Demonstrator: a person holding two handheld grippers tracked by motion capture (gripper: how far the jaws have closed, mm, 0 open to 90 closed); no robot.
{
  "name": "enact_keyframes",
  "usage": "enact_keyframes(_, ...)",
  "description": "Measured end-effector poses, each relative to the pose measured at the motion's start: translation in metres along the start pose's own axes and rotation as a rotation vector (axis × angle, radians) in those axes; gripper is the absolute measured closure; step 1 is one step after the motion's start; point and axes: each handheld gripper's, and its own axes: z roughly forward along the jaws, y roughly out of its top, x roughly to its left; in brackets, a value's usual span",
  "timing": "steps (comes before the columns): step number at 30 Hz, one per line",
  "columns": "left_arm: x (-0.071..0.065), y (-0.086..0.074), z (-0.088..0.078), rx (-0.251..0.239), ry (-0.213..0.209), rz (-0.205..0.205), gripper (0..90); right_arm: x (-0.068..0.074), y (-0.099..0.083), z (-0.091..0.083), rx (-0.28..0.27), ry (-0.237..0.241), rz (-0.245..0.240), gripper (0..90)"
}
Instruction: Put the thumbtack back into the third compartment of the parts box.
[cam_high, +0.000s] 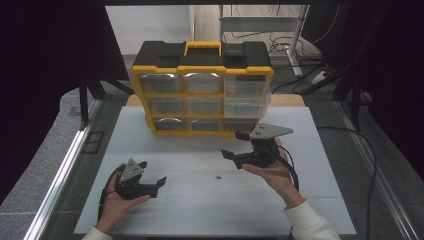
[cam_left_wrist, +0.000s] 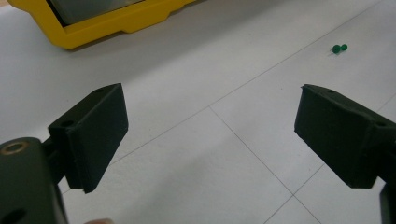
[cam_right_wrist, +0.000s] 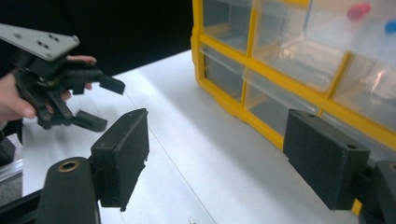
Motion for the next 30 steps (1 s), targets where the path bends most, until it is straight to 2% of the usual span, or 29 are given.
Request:
enact_keyframes(2, 0.000, 0.000, 0.000, -0.001, 0.000, 0.001, 10.2, -0.001, -0.002, 0.002, 0.002, 0.007, 0.005, 23.7)
enact_keyframes(6, -0.001, 0.000, 0.000, -0.001, 0.001, 0.003, 10.2, -0.001, -0.011, 0.012, 0.049, -0.003, 0.005, 24.4)
enact_keyframes(7, -0.001, 0.000, -0.001, -0.001, 0.001, 0.003, 10.2, -0.001, -0.016, 0.017, 0.078, -0.008, 0.005, 24.5)
enact_keyframes(12, -0.001, 0.000, -0.001, 0.004, -0.001, 0.009, 10.2, -0.003, -0.026, 0.026, 0.116, -0.010, 0.009, 24.7)
enact_keyframes(20, -0.001, 0.000, -0.001, 0.002, -0.004, 0.006, 10.2, -0.008, -0.045, 0.041, 0.184, 0.002, 0.047, 25.9)
enact_keyframes(30, -0.001, 0.000, 0.000, 0.004, -0.011, 0.009, 10.2, -0.003, -0.063, 0.065, 0.283, 0.013, 0.024, 27.2)
